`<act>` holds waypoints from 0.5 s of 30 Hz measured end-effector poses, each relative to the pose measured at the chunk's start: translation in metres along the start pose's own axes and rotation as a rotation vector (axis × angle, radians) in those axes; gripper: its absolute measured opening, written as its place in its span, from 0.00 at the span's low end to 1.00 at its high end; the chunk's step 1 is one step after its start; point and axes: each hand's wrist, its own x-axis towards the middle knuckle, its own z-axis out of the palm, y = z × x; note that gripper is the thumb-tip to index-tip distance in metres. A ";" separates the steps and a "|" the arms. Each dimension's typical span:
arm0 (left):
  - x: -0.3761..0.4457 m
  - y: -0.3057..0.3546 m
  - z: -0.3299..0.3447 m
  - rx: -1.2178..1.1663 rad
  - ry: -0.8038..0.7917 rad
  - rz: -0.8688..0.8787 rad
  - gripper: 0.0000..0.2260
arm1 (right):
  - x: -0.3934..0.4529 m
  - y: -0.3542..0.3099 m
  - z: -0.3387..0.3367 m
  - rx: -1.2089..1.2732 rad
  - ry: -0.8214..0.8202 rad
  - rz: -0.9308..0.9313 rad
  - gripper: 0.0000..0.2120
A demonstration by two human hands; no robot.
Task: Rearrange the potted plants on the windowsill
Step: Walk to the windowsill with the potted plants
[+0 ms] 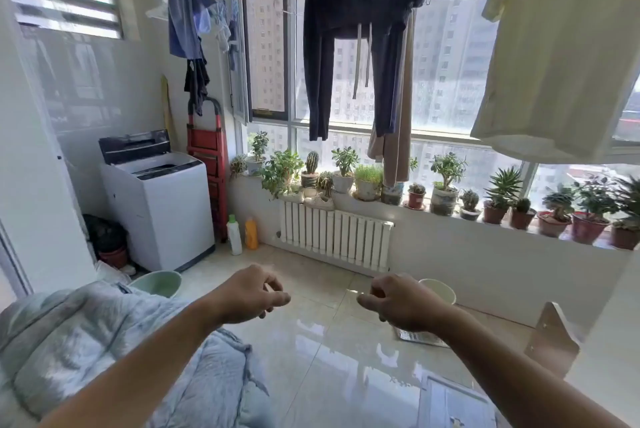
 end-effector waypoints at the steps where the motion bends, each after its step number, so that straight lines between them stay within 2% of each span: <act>1: 0.013 -0.004 -0.007 0.009 -0.001 -0.006 0.12 | 0.016 0.000 -0.002 0.008 -0.007 0.004 0.21; 6: 0.055 -0.012 -0.016 0.020 -0.011 -0.052 0.10 | 0.054 0.007 -0.010 0.015 -0.031 0.012 0.20; 15: 0.154 0.010 -0.010 0.001 -0.014 -0.084 0.10 | 0.143 0.063 -0.039 0.042 -0.064 -0.004 0.16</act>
